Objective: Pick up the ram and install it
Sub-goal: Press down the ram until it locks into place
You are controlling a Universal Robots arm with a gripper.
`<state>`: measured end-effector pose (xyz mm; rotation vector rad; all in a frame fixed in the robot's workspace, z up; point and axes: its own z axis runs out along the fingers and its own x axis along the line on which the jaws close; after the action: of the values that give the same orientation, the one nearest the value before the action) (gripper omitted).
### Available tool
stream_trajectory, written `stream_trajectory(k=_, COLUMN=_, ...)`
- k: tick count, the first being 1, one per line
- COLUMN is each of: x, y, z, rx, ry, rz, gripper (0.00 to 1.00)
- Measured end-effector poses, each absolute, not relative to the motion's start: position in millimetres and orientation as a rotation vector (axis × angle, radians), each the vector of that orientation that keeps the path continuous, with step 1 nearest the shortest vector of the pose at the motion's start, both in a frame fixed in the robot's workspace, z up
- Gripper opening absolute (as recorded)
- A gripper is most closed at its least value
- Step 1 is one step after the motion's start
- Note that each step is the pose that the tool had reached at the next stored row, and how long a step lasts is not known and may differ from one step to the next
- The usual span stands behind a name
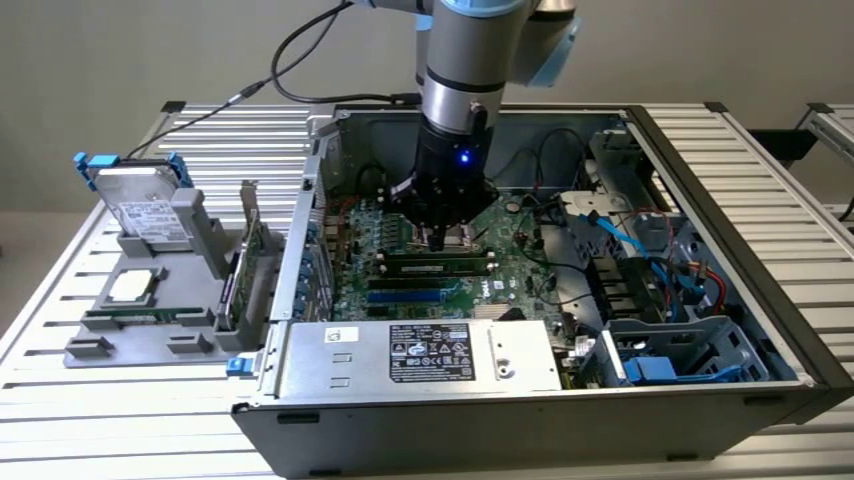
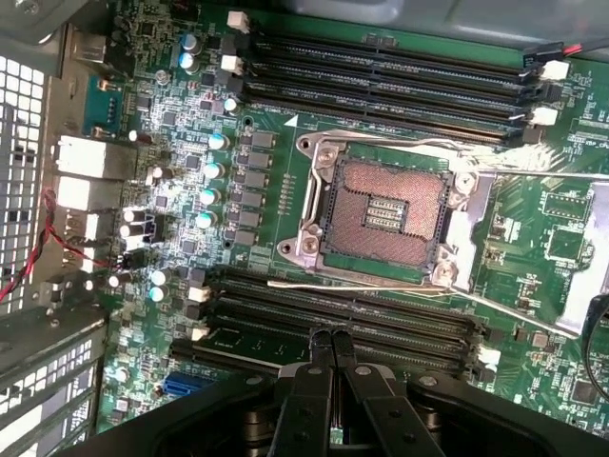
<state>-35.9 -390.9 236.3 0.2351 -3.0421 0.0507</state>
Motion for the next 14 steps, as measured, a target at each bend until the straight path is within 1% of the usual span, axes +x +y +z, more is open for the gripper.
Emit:
stream_trajectory(k=10, x=-35.9, y=-391.9, z=241.3, rx=0.174, ry=-3.040, rz=0.126, gripper=0.10)
stream_trajectory(k=14, x=-36.0, y=-392.0, z=242.5, rx=0.160, ry=-3.045, rz=0.136, gripper=0.10)
